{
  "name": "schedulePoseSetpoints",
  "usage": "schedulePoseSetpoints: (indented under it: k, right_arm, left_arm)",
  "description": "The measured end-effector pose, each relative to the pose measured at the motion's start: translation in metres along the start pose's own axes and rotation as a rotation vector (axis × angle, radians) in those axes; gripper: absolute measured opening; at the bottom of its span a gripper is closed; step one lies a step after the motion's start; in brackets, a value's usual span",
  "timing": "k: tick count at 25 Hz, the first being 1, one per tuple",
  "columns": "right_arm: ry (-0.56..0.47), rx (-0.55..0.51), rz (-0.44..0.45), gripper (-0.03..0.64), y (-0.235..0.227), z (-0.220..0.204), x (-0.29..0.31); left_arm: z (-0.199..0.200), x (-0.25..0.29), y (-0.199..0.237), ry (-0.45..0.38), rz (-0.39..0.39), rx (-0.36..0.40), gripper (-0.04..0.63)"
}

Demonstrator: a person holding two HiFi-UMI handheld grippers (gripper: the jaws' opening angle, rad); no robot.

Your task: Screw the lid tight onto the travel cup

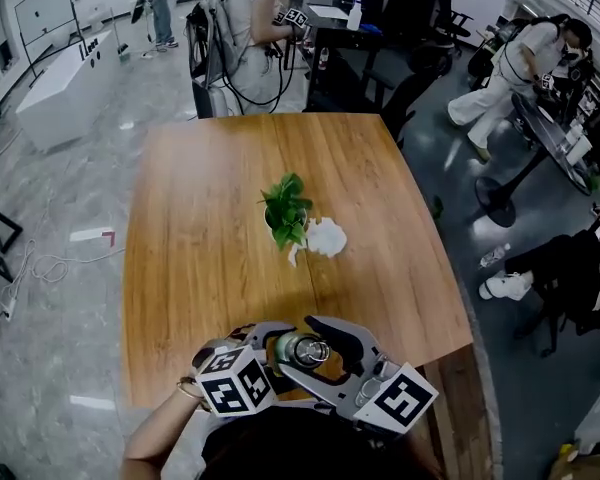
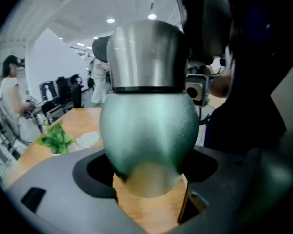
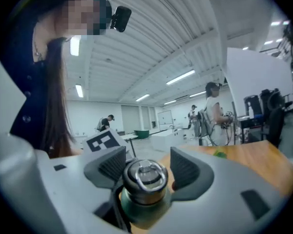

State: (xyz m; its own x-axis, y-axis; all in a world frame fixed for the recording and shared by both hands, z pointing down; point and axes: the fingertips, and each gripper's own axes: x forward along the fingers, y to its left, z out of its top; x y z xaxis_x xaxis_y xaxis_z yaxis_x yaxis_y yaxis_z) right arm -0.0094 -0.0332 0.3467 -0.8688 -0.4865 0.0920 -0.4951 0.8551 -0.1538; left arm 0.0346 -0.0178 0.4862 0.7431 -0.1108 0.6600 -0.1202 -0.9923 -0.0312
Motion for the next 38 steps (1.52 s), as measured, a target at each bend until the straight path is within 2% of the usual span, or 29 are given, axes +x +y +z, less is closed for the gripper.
schedulePoseSetpoints:
  k: [2, 3, 5, 8, 10, 12, 15, 17, 22, 24, 26, 29, 31, 34, 38]
  right_arm:
    - [0.028, 0.004, 0.100, 0.268, 0.011, -0.002, -0.002]
    - [0.036, -0.013, 0.117, 0.268, 0.013, -0.004, -0.001]
    - [0.036, -0.066, 0.049, 0.267, 0.007, -0.007, 0.002]
    - [0.031, -0.091, -0.134, 0.267, -0.010, -0.010, 0.007]
    - [0.012, -0.061, -0.166, 0.267, -0.011, -0.008, 0.008]
    - [-0.005, -0.005, -0.096, 0.268, -0.003, -0.003, 0.005]
    - [0.017, 0.059, 0.070, 0.268, 0.010, -0.002, -0.001]
    - [0.024, 0.059, 0.112, 0.268, 0.010, -0.004, -0.003]
    - [0.029, -0.044, -0.050, 0.268, -0.003, -0.010, 0.007]
    - [0.024, -0.052, -0.087, 0.268, -0.004, -0.011, 0.010]
    - [0.015, -0.027, -0.052, 0.268, -0.001, -0.008, 0.009]
    - [0.023, 0.000, 0.075, 0.268, 0.010, -0.003, 0.004]
    - [0.039, -0.011, 0.137, 0.268, 0.015, -0.003, 0.004]
    - [0.041, -0.064, 0.116, 0.268, 0.015, -0.004, 0.007]
    - [-0.028, -0.037, -0.009, 0.268, 0.002, 0.000, 0.008]
  left_arm:
    - [0.001, -0.001, -0.015, -0.004, -0.087, 0.047, 0.391]
    - [0.000, 0.000, -0.017, 0.007, -0.092, 0.054, 0.391]
    - [-0.003, 0.006, -0.010, 0.030, -0.039, 0.012, 0.391]
    - [-0.007, 0.012, 0.009, 0.052, 0.096, -0.088, 0.391]
    - [-0.007, 0.011, 0.015, 0.060, 0.149, -0.108, 0.391]
    - [-0.003, 0.007, 0.008, 0.032, 0.112, -0.087, 0.391]
    - [0.007, -0.002, -0.012, -0.048, -0.047, -0.027, 0.391]
    - [0.008, -0.004, -0.014, -0.049, -0.072, -0.016, 0.391]
    - [-0.001, 0.005, 0.010, 0.029, 0.093, -0.074, 0.391]
    - [-0.003, 0.006, 0.016, 0.035, 0.134, -0.084, 0.391]
    - [-0.004, 0.004, 0.013, 0.027, 0.106, -0.062, 0.390]
    - [-0.002, -0.003, -0.007, -0.008, -0.054, 0.001, 0.391]
    - [-0.003, -0.006, -0.013, 0.002, -0.105, 0.033, 0.391]
    - [-0.004, -0.003, -0.008, 0.036, -0.067, 0.044, 0.390]
    - [-0.004, -0.001, 0.004, 0.046, 0.015, -0.058, 0.391]
